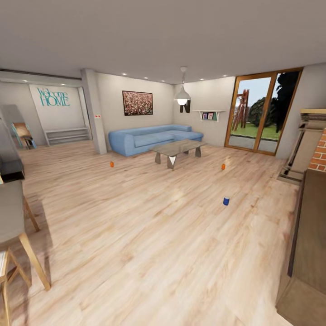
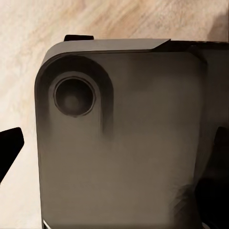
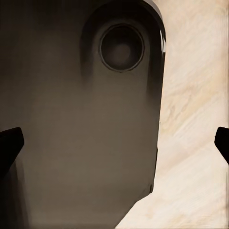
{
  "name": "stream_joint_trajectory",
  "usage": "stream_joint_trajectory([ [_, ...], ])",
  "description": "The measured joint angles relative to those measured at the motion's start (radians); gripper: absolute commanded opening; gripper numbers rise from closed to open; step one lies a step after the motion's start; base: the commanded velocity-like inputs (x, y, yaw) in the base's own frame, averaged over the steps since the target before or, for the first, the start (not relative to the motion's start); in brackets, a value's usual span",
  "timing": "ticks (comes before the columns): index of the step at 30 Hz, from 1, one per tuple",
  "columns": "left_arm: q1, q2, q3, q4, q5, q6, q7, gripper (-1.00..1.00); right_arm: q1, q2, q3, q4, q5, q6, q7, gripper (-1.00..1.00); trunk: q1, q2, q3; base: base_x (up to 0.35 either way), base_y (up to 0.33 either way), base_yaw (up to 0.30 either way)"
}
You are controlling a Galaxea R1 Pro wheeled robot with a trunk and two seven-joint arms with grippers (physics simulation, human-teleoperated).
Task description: Put the three can of soda from the living room inside the tash can in the kitchen.
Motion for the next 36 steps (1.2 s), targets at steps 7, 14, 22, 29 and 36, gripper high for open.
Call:
stream_joint_trajectory([
  [7,0.000,0.000,-0.001,0.000,0.000,0.000,0.000,1.00,0.000,0.000,0.000,0.000,0.000,0.000,0.000,1.00,0.000,0.000,0.000,0.335,-0.113,0.000],
  [14,0.000,0.001,0.000,0.000,0.001,0.000,0.001,1.00,0.000,0.000,-0.003,0.000,-0.003,0.000,0.000,1.00,0.000,0.000,0.000,0.335,-0.107,0.000],
  [22,0.000,0.002,0.000,0.000,0.002,0.000,0.002,1.00,0.000,0.000,-0.005,0.000,-0.005,0.000,0.000,1.00,0.000,0.000,0.000,0.335,-0.085,0.000],
  [29,0.000,0.002,0.000,0.000,0.002,-0.001,0.002,1.00,0.000,-0.001,-0.001,0.000,-0.002,0.002,0.001,1.00,0.000,0.000,0.000,0.335,-0.075,0.000],
  [36,0.000,0.002,0.000,0.000,0.002,-0.001,0.002,1.00,0.000,-0.001,0.001,0.000,-0.002,0.003,0.002,1.00,0.000,0.000,0.000,0.335,-0.058,0.000],
])
